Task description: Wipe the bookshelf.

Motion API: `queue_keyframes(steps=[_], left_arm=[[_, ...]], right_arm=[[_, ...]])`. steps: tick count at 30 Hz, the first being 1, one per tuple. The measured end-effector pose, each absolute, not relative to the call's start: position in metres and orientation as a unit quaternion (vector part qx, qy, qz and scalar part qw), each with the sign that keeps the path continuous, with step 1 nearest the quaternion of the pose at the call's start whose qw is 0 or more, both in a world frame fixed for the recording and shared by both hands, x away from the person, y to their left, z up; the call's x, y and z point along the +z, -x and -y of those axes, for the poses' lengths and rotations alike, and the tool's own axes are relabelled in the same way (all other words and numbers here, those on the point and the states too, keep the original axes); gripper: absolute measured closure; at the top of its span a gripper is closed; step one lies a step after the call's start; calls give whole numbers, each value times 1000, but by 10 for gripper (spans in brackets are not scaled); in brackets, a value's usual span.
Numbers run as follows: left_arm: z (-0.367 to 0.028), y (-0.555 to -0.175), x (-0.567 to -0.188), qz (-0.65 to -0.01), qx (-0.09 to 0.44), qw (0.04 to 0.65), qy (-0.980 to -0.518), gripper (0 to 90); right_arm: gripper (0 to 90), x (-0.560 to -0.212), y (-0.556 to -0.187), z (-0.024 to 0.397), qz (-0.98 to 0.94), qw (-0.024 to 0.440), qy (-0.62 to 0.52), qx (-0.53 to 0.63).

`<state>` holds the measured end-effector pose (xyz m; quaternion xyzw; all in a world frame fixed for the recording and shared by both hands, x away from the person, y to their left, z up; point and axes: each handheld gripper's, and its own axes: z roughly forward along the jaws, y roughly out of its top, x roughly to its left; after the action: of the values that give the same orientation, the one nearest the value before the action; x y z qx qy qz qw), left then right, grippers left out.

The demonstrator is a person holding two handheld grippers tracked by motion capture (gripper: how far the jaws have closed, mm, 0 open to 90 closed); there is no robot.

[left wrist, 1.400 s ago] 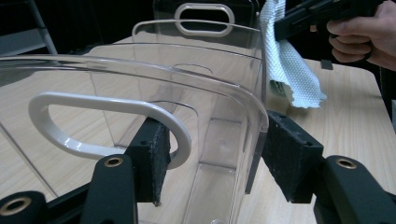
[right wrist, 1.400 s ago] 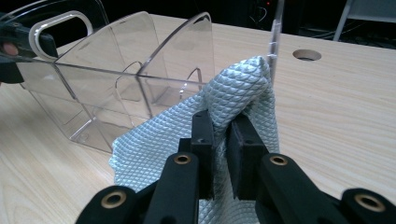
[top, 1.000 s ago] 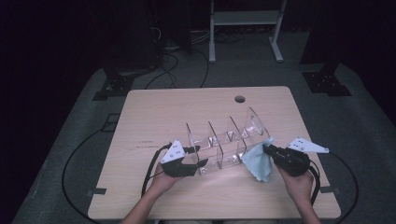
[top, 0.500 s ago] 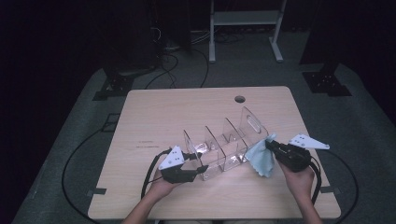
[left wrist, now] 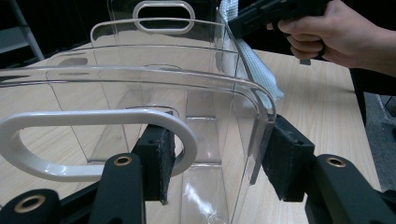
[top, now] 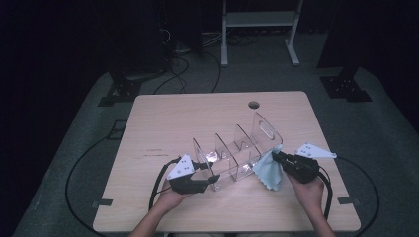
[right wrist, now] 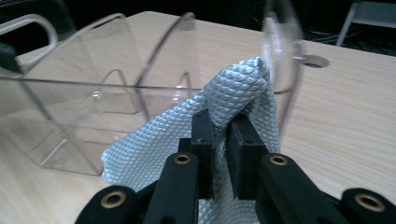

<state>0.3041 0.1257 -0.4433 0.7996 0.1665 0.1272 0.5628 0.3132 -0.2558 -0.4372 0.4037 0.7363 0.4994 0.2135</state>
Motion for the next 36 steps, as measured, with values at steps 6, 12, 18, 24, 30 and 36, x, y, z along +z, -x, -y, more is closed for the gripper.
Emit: queue_keyframes(steps=[6,12,18,24,30,36], left_arm=[[-126,-305,-443,-167,126,564,-799,478],[-127,-304,-443,-170,126,563,-799,478],[-127,-305,-442,-172,124,562,-800,478],[-129,-303,-441,-175,123,558,-801,478],[-134,-297,-440,-180,124,556,-802,478],[-136,-296,-440,-179,123,557,-802,478]], right_arm=[[812,-442,-321,268,-723,229,-427,492],[812,-448,-312,241,-750,197,-389,498],[813,-445,-319,256,-738,206,-409,495],[812,-449,-318,249,-739,199,-405,501],[813,-454,-312,228,-772,195,-362,485],[811,-455,-324,252,-739,205,-404,499]])
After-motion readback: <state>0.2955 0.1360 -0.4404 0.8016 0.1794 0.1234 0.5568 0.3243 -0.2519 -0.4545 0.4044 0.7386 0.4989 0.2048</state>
